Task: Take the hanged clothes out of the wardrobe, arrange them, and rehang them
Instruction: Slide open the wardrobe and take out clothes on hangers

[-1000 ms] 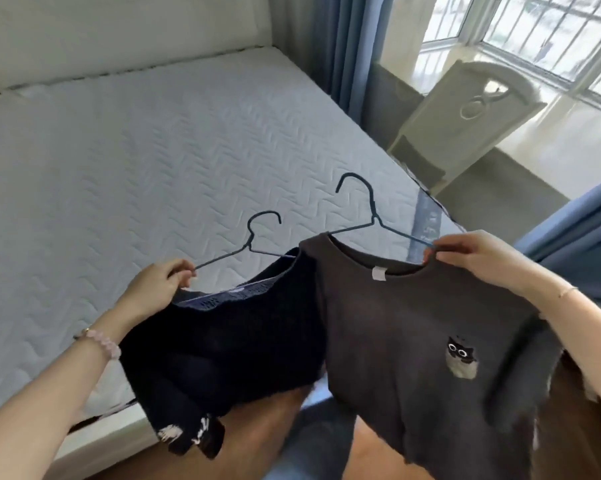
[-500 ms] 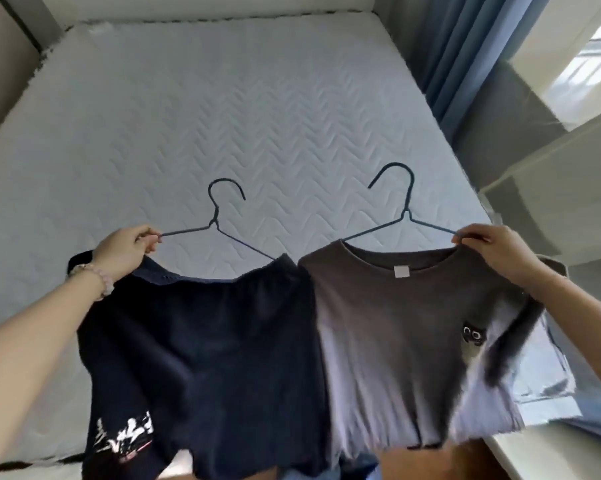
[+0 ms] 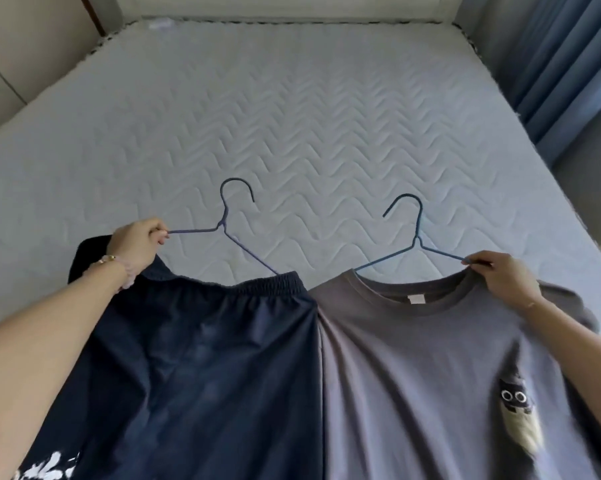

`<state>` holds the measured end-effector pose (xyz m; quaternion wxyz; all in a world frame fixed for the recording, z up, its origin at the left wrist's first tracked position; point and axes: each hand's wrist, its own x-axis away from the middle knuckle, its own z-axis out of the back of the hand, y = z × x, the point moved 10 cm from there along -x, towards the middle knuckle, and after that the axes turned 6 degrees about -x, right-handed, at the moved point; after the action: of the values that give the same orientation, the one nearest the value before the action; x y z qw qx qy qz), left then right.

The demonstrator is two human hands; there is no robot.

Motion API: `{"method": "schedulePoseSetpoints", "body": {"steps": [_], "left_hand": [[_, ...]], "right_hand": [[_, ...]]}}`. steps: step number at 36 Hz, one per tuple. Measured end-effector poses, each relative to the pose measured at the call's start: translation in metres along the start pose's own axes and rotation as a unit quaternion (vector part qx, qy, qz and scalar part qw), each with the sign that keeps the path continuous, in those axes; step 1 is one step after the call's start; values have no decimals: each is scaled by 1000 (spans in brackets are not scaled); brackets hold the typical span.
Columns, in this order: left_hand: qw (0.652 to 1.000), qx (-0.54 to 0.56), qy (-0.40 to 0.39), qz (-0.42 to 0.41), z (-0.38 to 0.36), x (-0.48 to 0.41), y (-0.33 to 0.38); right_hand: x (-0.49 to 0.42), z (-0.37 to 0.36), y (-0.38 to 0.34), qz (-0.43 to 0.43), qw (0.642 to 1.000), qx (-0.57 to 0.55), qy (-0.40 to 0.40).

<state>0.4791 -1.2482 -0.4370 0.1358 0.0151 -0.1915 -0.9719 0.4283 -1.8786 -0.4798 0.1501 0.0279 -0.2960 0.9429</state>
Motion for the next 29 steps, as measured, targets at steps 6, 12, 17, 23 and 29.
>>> {"method": "schedulePoseSetpoints", "body": {"steps": [6,12,17,23,29], "left_hand": [[994,-89,-54,14,-34,10,-3],[988,-94,-119,-17,-25,47,27],[994,27,-101,-4,26,96,45],[970,202,-113,82,89,200,49],[932,299,-124,161,107,349,48]], "right_hand": [[4,-49,19,-12,983,168,-79],[40,-47,-30,-14,982,129,-135],[86,-4,-63,-24,994,27,-104],[194,46,-79,-77,978,-142,-129],[320,42,-67,-175,930,-266,-186]]}}
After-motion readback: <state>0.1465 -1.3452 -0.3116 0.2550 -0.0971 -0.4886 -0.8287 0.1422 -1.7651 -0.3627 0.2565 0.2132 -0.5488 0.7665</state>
